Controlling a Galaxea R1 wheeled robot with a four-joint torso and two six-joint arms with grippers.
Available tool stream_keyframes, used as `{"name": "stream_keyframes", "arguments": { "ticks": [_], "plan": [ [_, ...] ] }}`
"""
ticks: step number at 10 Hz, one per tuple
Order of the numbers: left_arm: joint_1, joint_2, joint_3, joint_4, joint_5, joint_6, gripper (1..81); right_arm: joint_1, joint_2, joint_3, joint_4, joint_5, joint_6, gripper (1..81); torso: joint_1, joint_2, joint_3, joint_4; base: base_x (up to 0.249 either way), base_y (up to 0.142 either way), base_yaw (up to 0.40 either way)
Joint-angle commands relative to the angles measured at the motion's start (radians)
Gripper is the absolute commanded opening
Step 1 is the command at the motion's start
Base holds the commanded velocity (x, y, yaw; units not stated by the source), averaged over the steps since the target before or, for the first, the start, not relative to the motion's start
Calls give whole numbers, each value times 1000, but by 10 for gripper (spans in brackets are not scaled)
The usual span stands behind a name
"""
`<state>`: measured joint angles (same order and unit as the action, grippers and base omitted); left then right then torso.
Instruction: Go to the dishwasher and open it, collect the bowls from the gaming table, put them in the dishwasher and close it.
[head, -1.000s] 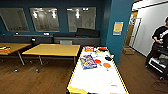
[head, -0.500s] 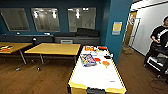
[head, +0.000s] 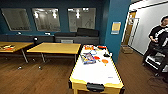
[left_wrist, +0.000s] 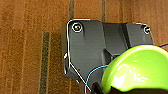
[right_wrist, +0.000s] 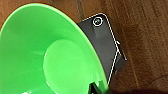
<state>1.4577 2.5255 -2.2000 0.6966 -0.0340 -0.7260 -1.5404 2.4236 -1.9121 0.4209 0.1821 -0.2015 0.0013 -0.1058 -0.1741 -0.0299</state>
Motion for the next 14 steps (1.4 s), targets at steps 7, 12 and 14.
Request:
{"name": "stream_keyframes", "arguments": {
  "ticks": [7,12,14],
  "plan": [
    [-35,7,-41,27,33,8,10,35,-7,-14,-36,-67,-4,10,0,0,0,0,-161,0,0],
    [-33,18,-52,29,33,8,10,36,-5,-16,-36,-67,-4,10,-1,-1,0,0,-135,0,0],
    [-32,20,-52,28,29,10,10,35,-4,-21,-36,-67,-3,10,-1,-2,1,0,0,0,0]
  ]
}}
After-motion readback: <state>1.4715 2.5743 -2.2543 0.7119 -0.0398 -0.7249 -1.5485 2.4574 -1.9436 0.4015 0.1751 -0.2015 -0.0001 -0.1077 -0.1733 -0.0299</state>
